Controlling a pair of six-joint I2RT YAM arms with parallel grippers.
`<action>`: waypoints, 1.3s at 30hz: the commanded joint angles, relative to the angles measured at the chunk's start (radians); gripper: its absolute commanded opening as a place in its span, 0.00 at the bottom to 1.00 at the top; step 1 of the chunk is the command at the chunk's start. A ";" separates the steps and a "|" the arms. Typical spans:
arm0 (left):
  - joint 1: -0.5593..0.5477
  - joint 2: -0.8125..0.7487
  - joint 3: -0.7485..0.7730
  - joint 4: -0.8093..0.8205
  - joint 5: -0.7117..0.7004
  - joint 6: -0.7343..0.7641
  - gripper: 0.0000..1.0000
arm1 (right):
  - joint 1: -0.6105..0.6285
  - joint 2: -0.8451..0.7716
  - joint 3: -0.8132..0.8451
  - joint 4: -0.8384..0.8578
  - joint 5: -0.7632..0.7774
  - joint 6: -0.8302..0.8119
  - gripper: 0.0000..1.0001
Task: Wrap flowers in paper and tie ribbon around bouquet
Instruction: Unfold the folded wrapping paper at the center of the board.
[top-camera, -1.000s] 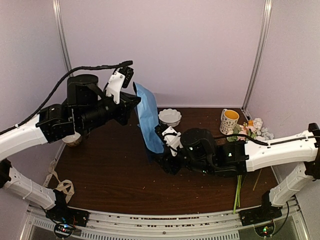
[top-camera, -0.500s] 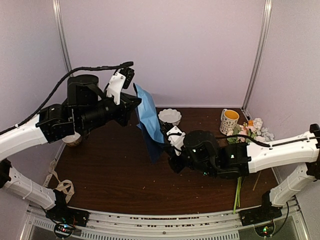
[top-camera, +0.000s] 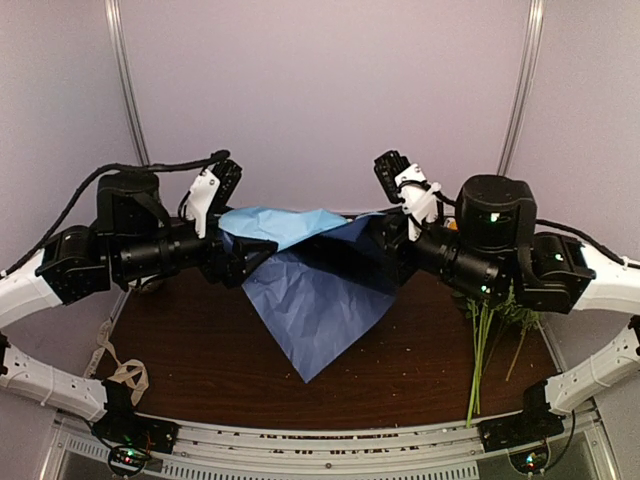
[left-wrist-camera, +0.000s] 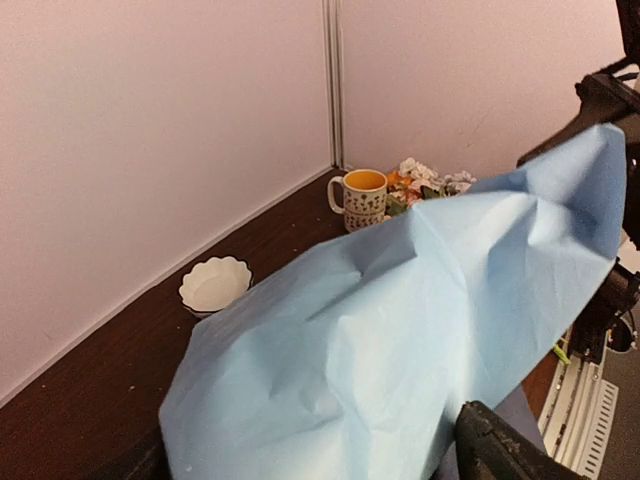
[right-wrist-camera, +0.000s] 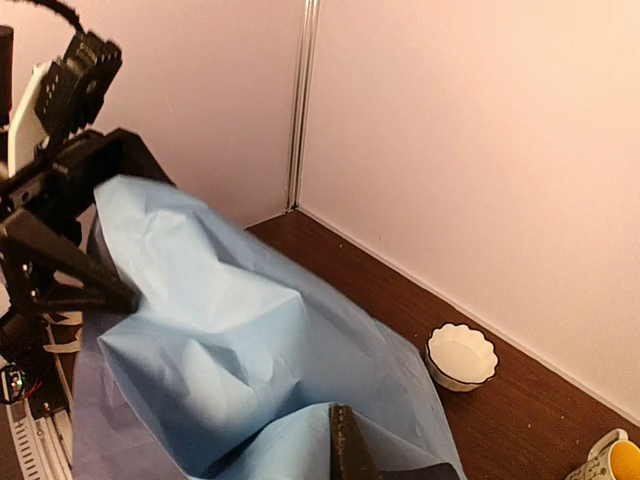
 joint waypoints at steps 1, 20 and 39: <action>-0.014 -0.054 -0.075 0.006 0.023 -0.063 0.88 | 0.001 0.020 0.130 -0.157 -0.012 -0.004 0.00; -0.014 -0.225 -0.341 -0.018 -0.003 -0.163 0.62 | 0.000 0.071 0.474 -0.346 0.074 -0.112 0.00; -0.097 -0.291 -0.172 -0.201 0.181 -0.080 0.00 | -0.001 -0.169 0.558 -0.549 -0.287 -0.303 0.00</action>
